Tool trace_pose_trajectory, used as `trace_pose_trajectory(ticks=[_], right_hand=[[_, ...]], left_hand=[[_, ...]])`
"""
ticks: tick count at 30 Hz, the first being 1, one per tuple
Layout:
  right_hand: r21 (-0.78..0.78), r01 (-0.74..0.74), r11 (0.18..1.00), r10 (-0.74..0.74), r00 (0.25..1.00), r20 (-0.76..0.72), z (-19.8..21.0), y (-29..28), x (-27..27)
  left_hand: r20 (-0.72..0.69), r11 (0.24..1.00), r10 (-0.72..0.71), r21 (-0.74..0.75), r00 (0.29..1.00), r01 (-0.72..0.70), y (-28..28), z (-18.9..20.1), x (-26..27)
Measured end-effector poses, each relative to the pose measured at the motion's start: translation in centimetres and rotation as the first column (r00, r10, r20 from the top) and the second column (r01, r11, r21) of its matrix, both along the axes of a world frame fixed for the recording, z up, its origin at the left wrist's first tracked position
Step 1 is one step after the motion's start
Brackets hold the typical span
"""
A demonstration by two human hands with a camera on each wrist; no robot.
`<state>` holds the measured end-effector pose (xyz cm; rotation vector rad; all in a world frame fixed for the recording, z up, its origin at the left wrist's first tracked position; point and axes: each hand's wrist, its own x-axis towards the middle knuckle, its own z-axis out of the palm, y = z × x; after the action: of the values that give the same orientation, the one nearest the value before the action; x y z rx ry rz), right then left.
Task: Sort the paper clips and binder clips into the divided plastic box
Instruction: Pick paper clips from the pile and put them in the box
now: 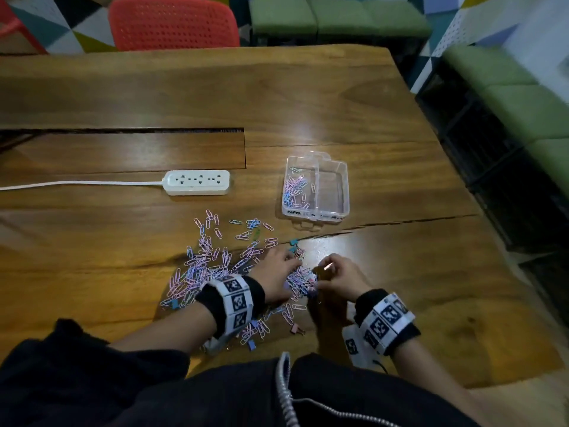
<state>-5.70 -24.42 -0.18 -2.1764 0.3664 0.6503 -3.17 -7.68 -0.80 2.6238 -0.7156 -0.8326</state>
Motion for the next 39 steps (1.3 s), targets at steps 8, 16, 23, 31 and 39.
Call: trace_pose_trajectory(ticks=[8,16,23,31,39], right_hand=[[-0.244,-0.068,0.967,0.107,0.983,0.151,-1.7,2.2,-2.1],[-0.076,0.002,0.997,0.006,0.994,0.112,-1.6,0.0,-2.9],[-0.246,-0.08,0.966,0.107,0.989,0.099,-1.8,-0.3,-3.2],[-0.283,-0.148,0.948,0.211,0.956,0.205,-1.7,0.9,-2.4],[-0.344,-0.157,0.926,0.253,0.933,0.255,-2.2,0.4,-2.7]], left_hand=[[0.29,0.98,-0.137,0.176,0.947,0.088,-1.7,-1.5,-1.0],[0.306,0.988,-0.132,0.118,0.943,0.1,-1.0,-1.4,-0.3],[-0.333,0.715,0.466,-0.404,0.82,-0.571,0.7,0.3,0.4],[-0.864,0.357,0.311,-0.28,0.396,-0.891,1.4,1.7,0.8],[-0.326,0.904,0.29,-0.215,0.9,-0.369,0.1,-0.5,-1.0]])
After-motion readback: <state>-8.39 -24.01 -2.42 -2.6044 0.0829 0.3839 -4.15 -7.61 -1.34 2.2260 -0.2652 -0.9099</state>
